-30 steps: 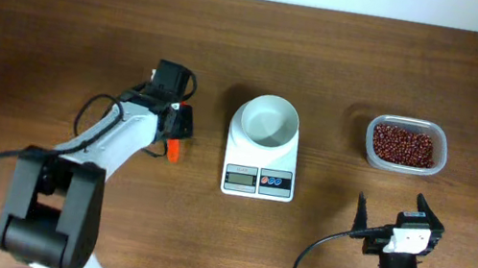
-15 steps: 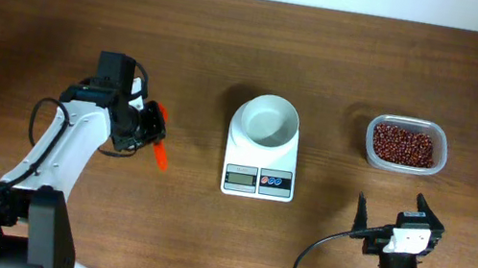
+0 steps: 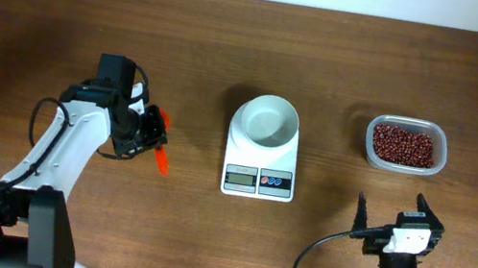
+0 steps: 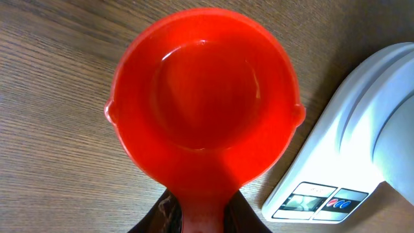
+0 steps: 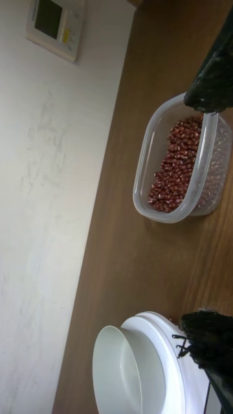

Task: Scoop item into bowl and weigh 50g on scale
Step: 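Lift the red scoop with the left gripper toward the scale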

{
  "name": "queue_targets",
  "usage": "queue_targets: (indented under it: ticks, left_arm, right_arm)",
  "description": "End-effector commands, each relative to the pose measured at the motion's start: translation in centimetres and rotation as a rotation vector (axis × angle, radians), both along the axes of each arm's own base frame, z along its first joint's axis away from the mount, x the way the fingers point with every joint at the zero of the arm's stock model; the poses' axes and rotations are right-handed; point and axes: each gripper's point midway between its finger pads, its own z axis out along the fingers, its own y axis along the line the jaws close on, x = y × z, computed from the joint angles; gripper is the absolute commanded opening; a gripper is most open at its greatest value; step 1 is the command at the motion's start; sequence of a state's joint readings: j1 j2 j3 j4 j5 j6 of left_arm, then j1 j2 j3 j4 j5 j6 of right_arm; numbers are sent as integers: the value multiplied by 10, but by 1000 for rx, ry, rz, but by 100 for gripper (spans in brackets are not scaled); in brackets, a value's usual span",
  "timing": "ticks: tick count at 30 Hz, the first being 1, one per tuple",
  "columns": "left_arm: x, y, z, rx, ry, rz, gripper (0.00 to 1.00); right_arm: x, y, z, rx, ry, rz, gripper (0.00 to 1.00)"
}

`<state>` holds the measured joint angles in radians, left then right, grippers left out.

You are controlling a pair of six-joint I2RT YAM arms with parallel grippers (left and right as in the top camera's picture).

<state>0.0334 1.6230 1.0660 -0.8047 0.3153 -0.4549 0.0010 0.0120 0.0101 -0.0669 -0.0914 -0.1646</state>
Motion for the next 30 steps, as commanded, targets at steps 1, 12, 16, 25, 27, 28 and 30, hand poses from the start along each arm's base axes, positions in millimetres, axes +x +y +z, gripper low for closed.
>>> queue_targets:
  ticks: [1, 12, 16, 25, 27, 28, 30]
  left_arm:
    - [4, -2, 10, -14, -29, 3, 13]
    - [4, -1, 10, -11, -29, 3, 15]
    - [3, -1, 10, -11, -24, 3, 15]
    - [-6, -17, 15, -139, 39, 67, 10]
    - [-4, -28, 29, -309, 54, 117, 12]
    - [-3, -32, 35, -371, 52, 116, 13]
    - [-3, -36, 38, -397, 52, 110, 17]
  right_arm:
    - [0, 2, -2, 4, 4, 11, 99]
    - [0, 2, -2, 4, 4, 11, 99]
    - [0, 2, -2, 4, 4, 11, 99]
    - [0, 2, -2, 4, 4, 11, 99]
    - [0, 3, -2, 4, 4, 12, 99]
    - [0, 2, -2, 4, 4, 11, 99]
    - [0, 2, -2, 4, 4, 11, 99]
